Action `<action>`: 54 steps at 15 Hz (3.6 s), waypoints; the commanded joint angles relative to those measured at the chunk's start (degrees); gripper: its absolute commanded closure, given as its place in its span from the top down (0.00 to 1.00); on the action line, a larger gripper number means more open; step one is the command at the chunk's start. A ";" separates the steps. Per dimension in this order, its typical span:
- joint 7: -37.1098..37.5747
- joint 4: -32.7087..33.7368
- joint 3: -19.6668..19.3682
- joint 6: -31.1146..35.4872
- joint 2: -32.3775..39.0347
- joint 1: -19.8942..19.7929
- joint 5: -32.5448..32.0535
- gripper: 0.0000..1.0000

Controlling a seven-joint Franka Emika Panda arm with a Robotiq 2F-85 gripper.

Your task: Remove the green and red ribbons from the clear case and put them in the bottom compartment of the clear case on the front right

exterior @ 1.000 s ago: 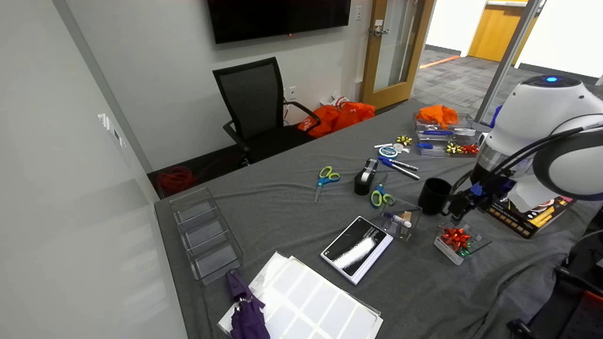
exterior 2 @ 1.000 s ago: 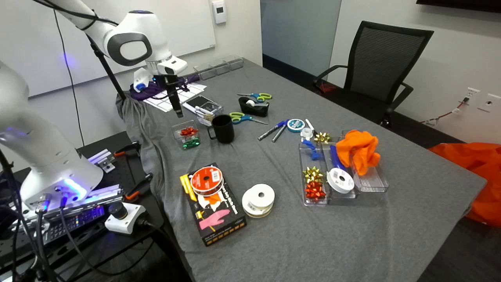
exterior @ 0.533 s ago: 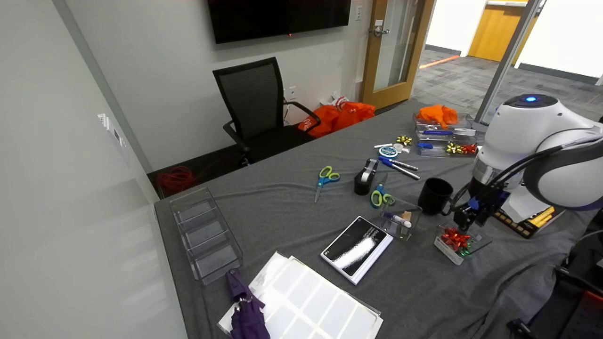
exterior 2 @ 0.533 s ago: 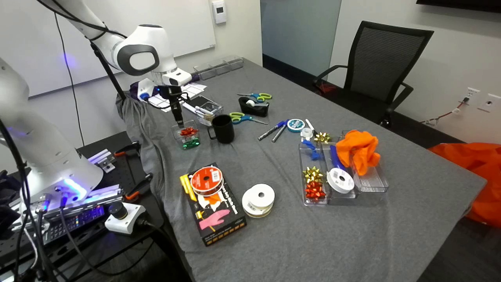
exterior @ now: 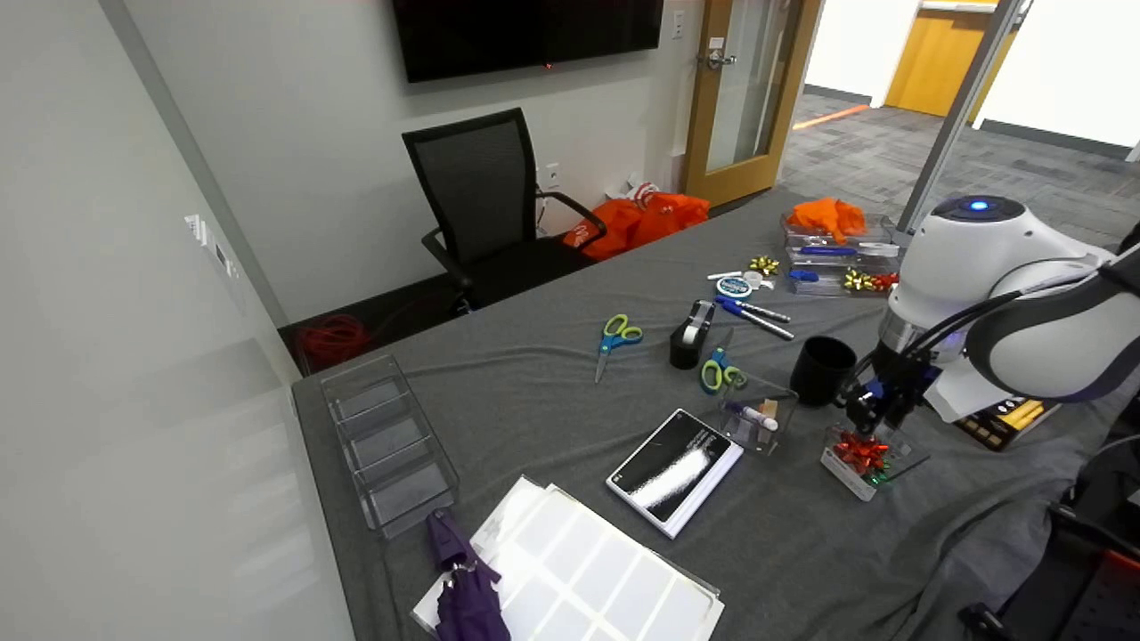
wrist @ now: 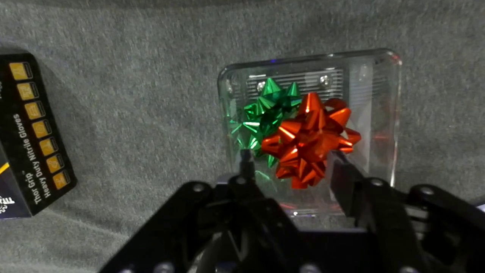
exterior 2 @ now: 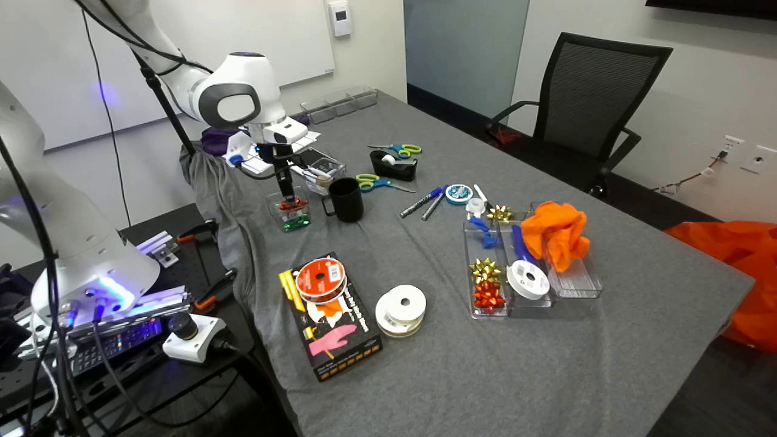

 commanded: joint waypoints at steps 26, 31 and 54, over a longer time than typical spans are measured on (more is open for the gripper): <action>-24.30 -2.01 12.65 9.56 0.57 -6.22 30.72 0.00; -35.05 -1.21 10.74 -0.68 -7.78 -5.32 41.58 0.00; -11.71 17.82 -1.77 5.67 -0.57 -2.50 50.48 0.01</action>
